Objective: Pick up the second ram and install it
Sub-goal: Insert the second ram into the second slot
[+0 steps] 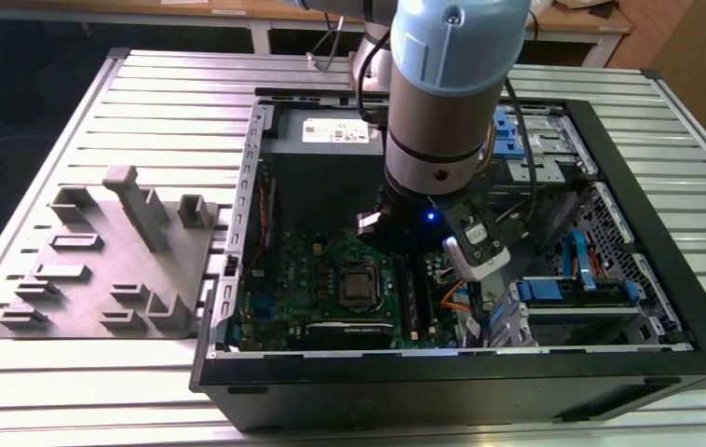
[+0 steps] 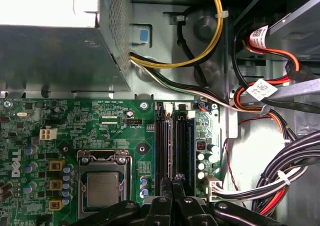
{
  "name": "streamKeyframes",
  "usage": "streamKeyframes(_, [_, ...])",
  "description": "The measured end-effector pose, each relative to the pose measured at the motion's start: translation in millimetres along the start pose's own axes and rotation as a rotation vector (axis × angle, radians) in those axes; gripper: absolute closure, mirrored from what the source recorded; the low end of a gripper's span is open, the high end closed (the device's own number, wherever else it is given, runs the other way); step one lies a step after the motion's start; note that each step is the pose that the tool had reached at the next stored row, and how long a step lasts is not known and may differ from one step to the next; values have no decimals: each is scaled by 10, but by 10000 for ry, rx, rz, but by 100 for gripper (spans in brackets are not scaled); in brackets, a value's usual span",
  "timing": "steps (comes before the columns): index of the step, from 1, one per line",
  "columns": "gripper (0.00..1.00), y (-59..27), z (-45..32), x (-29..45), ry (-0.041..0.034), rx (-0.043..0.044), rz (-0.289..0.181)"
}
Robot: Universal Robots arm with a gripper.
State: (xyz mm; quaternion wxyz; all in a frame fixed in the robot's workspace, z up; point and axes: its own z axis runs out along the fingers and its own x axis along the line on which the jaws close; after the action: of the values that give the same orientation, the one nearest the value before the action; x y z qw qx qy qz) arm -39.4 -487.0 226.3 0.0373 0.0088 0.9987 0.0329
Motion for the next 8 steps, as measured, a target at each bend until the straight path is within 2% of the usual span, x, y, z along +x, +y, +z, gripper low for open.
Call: streamKeyframes(8, [91,-1,11,1,1,3,0])
